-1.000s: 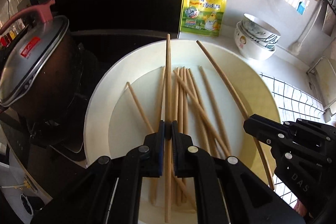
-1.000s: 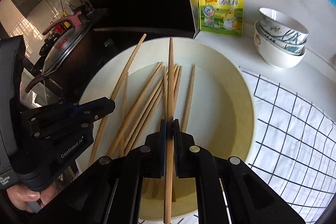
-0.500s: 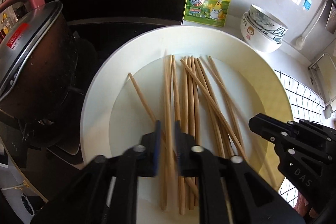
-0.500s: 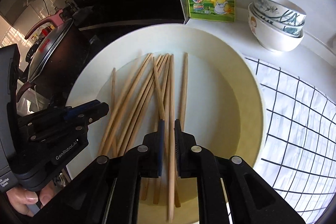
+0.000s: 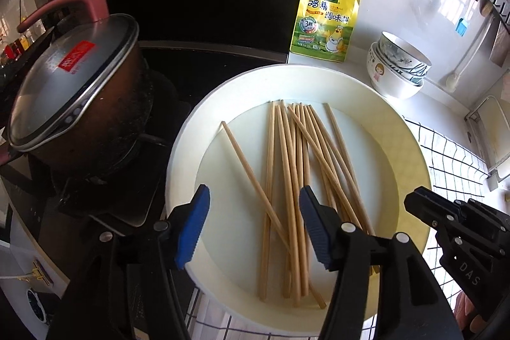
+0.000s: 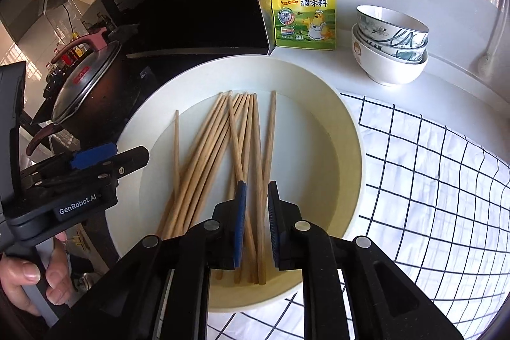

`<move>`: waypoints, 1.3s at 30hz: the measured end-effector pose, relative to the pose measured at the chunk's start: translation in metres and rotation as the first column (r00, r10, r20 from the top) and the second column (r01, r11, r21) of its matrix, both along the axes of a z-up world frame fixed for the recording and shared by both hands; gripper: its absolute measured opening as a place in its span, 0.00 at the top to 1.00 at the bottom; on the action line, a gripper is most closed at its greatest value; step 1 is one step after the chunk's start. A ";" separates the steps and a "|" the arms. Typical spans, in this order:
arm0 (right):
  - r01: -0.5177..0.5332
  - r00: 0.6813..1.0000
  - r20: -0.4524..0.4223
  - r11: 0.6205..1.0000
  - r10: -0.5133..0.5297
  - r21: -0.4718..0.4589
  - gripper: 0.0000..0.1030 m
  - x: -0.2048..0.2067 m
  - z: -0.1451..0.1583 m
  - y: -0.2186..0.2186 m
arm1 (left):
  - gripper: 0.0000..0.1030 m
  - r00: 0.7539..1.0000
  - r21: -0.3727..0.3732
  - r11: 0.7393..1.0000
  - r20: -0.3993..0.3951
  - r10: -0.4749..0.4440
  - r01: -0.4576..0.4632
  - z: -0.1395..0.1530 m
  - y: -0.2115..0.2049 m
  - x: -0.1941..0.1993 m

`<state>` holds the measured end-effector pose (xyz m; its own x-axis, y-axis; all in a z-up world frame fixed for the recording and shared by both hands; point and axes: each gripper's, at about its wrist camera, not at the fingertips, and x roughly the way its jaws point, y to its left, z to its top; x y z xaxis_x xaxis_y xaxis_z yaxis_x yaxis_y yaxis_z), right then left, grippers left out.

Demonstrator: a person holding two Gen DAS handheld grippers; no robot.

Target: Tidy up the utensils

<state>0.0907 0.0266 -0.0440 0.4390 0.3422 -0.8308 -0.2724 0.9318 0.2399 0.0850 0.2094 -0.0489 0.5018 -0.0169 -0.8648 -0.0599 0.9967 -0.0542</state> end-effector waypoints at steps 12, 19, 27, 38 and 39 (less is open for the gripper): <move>0.012 1.000 0.029 1.000 -0.012 0.010 0.68 -0.018 0.013 0.000 | 0.31 0.999 0.000 1.000 0.049 -0.007 0.007 0.018 -0.003 -0.019; 0.023 0.998 0.050 1.000 -0.022 -0.010 0.57 -0.027 0.019 0.000 | 0.26 0.998 -0.012 1.000 0.071 0.003 -0.002 0.025 -0.002 -0.024; 0.040 0.999 0.033 0.999 -0.040 -0.007 0.50 -0.028 0.021 -0.007 | 0.21 0.997 -0.016 1.000 0.075 0.005 -0.004 0.027 -0.003 -0.024; 0.067 0.997 0.031 0.998 -0.067 -0.005 0.39 -0.030 0.022 -0.013 | 0.11 0.997 0.001 1.000 0.080 0.007 -0.007 0.028 -0.005 -0.022; 0.069 0.997 0.032 0.998 -0.068 -0.006 0.39 -0.030 0.023 -0.014 | 0.10 0.997 0.002 1.000 0.080 0.007 -0.007 0.028 -0.005 -0.022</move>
<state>0.0607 0.0125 -0.0214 0.4875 0.3048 -0.8182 -0.2154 0.9501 0.2256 0.0627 0.2043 -0.0204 0.5694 -0.0111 -0.8220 -0.0626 0.9964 -0.0568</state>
